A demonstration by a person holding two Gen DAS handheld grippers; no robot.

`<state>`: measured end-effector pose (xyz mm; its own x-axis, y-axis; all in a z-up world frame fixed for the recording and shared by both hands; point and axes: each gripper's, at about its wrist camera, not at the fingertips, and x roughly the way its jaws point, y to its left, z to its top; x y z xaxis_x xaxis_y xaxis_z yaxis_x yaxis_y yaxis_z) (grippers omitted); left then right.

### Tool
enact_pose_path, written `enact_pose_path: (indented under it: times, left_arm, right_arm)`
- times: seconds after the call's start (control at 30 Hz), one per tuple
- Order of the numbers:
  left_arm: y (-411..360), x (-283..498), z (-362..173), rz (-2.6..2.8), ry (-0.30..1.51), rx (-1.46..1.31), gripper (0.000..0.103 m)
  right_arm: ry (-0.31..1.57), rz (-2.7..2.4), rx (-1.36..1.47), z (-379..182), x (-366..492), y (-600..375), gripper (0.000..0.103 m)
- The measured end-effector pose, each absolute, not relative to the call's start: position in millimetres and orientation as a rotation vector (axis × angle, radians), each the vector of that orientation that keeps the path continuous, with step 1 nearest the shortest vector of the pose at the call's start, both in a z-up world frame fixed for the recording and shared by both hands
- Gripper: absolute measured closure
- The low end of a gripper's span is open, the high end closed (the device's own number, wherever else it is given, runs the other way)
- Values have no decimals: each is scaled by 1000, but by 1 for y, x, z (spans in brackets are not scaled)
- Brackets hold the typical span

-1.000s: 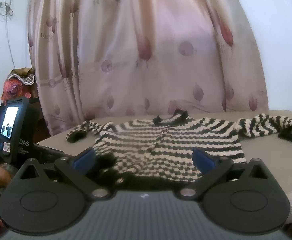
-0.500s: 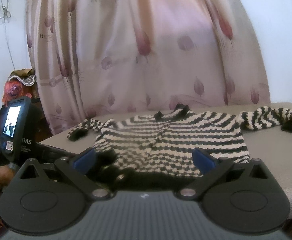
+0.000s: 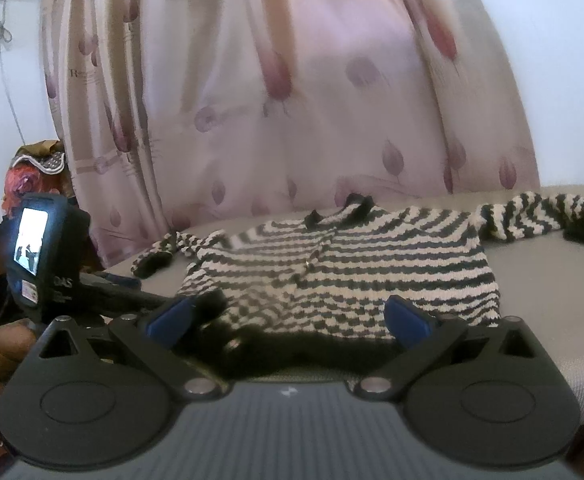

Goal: Fold small clothes

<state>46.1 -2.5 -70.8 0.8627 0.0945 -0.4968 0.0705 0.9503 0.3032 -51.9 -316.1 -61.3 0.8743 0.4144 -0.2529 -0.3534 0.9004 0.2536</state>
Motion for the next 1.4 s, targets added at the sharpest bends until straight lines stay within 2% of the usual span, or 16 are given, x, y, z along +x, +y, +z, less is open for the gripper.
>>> enact_pose_path:
  times: [0.1,0.2,0.3,0.37,0.43,0.53,0.73,0.8,0.87,0.93,1.03,1.1,1.4]
  left_arm:
    - [-8,52,-78,25,517,374,12]
    - [-3,62,-85,20,566,347,33]
    - [7,61,-83,2,579,271,48]
    - [14,57,-80,31,573,245,53]
    - [27,51,-76,50,575,185,63]
    - [53,43,-71,121,606,70,66]
    - [100,9,-70,276,658,-69,64]
    - [115,-2,-71,293,680,-103,49]
    - [128,-11,-68,318,674,-115,47]
    - [138,-13,-58,304,651,-107,35]
    - [153,-4,-40,266,614,-110,32]
    - [164,14,-30,223,603,-128,26]
    - [230,128,-33,149,669,-371,30]
  right_arm:
    - [318,399,219,-64,-50,-320,0]
    - [327,392,239,-66,-48,-322,0]
    - [333,386,258,-68,-47,-326,0]
    - [336,383,261,-68,-46,-326,0]
    - [339,385,262,-69,-46,-327,0]
    - [336,389,253,-70,-45,-326,0]
    - [332,400,235,-68,-47,-321,0]
    - [334,404,232,-68,-47,-320,0]
    - [338,406,229,-68,-46,-318,0]
    - [340,411,226,-67,-46,-316,0]
    - [342,418,214,-66,-46,-312,0]
    - [343,424,202,-65,-46,-310,0]
    - [355,423,162,-60,-42,-300,0]
